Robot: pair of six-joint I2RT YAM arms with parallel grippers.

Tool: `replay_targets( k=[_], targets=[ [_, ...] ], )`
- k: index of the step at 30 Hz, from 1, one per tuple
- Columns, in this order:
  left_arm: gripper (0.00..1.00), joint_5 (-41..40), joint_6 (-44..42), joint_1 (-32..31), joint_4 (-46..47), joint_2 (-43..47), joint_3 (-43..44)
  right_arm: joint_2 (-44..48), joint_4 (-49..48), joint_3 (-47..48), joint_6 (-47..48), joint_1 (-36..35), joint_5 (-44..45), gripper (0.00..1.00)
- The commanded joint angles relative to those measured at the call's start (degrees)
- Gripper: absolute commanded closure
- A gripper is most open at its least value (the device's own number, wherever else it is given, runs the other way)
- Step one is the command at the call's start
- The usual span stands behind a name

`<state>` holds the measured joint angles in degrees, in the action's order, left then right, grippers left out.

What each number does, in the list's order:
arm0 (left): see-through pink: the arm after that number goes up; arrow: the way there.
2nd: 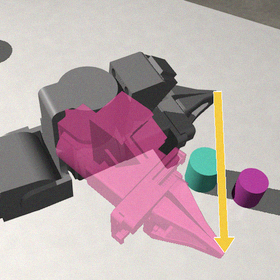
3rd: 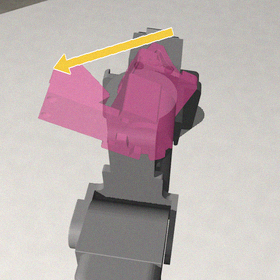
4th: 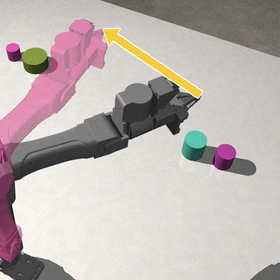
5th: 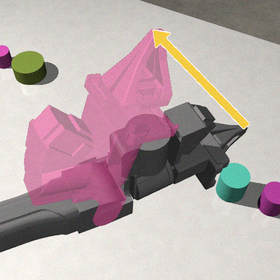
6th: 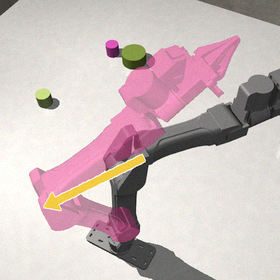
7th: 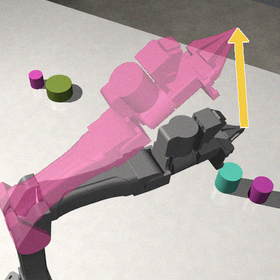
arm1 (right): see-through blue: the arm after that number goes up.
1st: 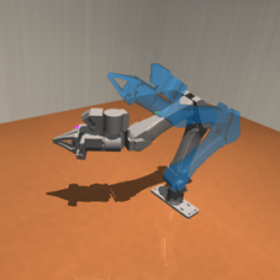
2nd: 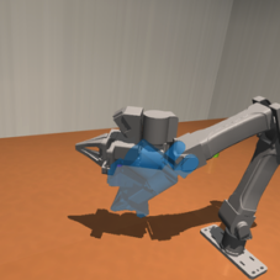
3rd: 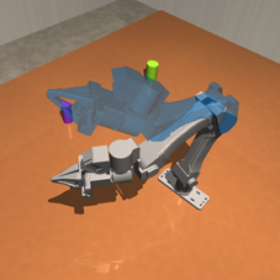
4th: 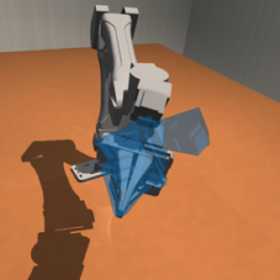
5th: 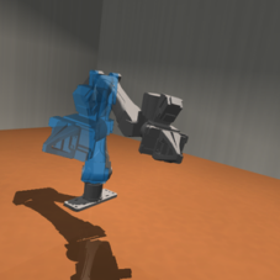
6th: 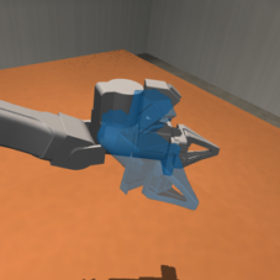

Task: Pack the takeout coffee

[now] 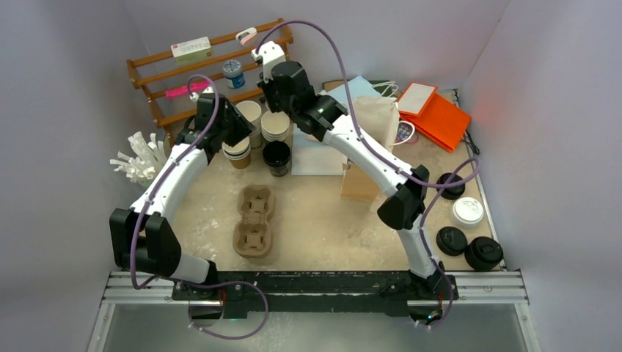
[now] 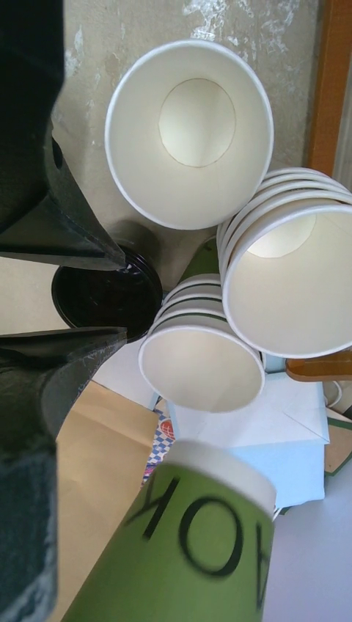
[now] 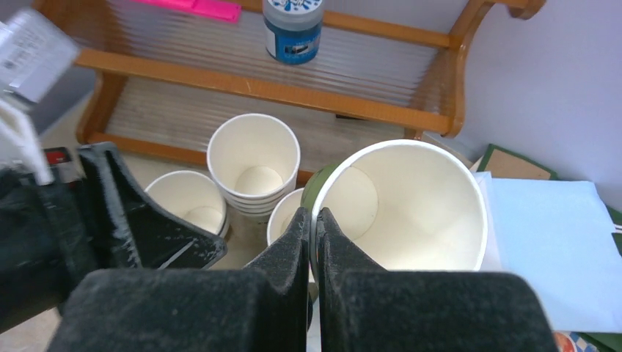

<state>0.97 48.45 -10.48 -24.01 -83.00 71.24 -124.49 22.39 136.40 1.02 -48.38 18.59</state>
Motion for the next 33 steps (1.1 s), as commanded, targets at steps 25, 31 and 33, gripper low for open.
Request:
replay_targets(
  k=[25,31,33],
  targets=[
    [0.57,11.18,-2.98,-2.02,-2.16,8.85,-3.51,49.5,8.06,-71.65,-26.3,-19.01,14.31,1.0],
    [0.53,11.48,-4.71,-6.19,-3.81,10.7,-3.94,52.45,1.26,-81.56,-26.97,-18.99,14.13,1.0],
    [0.53,11.13,-5.05,-6.67,-4.88,10.98,-3.65,52.51,-1.15,-83.69,-27.47,-18.97,13.41,1.0]
  ],
)
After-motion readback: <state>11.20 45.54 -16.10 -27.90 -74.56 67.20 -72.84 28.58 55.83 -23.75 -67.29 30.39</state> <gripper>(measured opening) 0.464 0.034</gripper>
